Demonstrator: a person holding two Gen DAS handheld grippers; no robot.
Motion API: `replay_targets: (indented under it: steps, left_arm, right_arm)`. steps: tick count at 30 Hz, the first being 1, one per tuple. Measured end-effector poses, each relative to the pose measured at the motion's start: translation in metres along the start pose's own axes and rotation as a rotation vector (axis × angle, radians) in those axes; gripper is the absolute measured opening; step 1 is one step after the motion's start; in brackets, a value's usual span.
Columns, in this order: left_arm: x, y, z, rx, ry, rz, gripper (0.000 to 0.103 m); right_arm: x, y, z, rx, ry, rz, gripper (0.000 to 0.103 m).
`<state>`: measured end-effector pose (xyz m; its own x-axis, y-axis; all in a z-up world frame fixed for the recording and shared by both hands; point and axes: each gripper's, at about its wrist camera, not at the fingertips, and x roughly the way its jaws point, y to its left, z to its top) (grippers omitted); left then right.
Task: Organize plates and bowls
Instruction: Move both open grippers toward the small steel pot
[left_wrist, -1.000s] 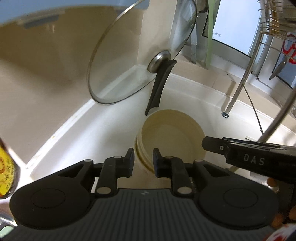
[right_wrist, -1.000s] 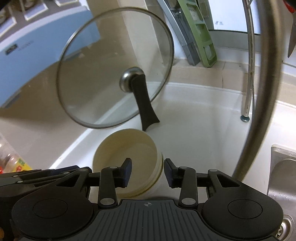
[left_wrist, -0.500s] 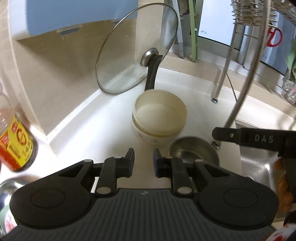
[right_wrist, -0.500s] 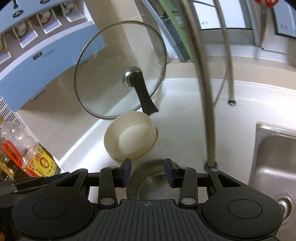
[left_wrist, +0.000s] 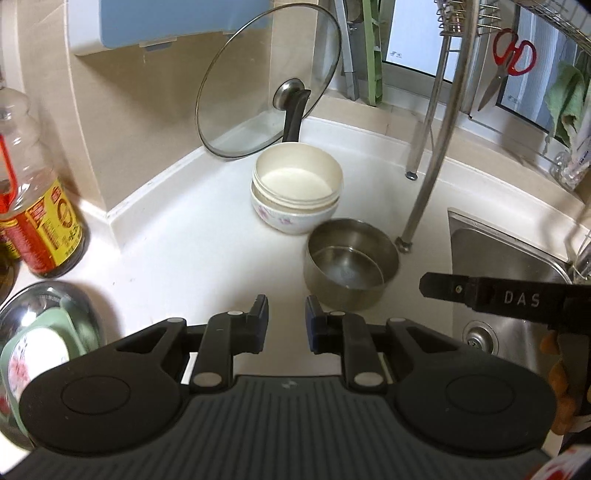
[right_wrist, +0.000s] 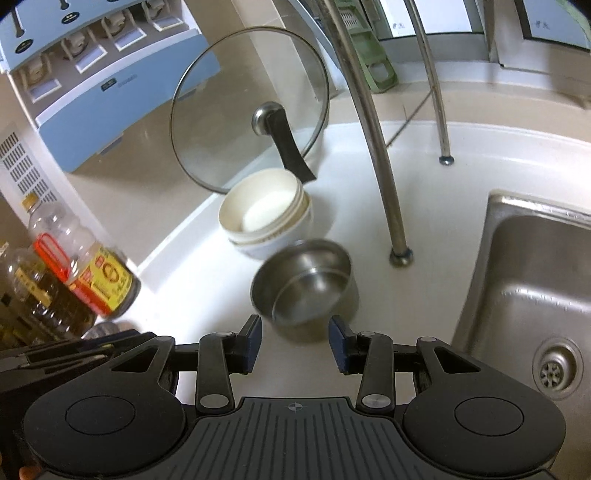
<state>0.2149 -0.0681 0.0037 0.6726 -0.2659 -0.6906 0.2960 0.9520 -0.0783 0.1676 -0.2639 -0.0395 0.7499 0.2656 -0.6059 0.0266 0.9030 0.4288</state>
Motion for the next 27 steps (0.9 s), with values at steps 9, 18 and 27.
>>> replay_targets:
  steps: [9, 18, 27]
  left_arm:
    - [-0.025, -0.020, -0.030, -0.026, 0.004, 0.032, 0.018]
    - [-0.046, -0.040, -0.054, -0.045, -0.002, 0.056, 0.018]
    - [-0.062, -0.054, -0.070, -0.059, -0.010, 0.083, 0.018]
  right_arm:
    - [-0.026, -0.005, -0.028, -0.026, 0.019, 0.007, 0.041]
    - [-0.049, -0.004, -0.051, -0.079, 0.022, 0.026, 0.041]
    - [-0.067, -0.002, -0.068, -0.133, 0.013, 0.058, 0.041]
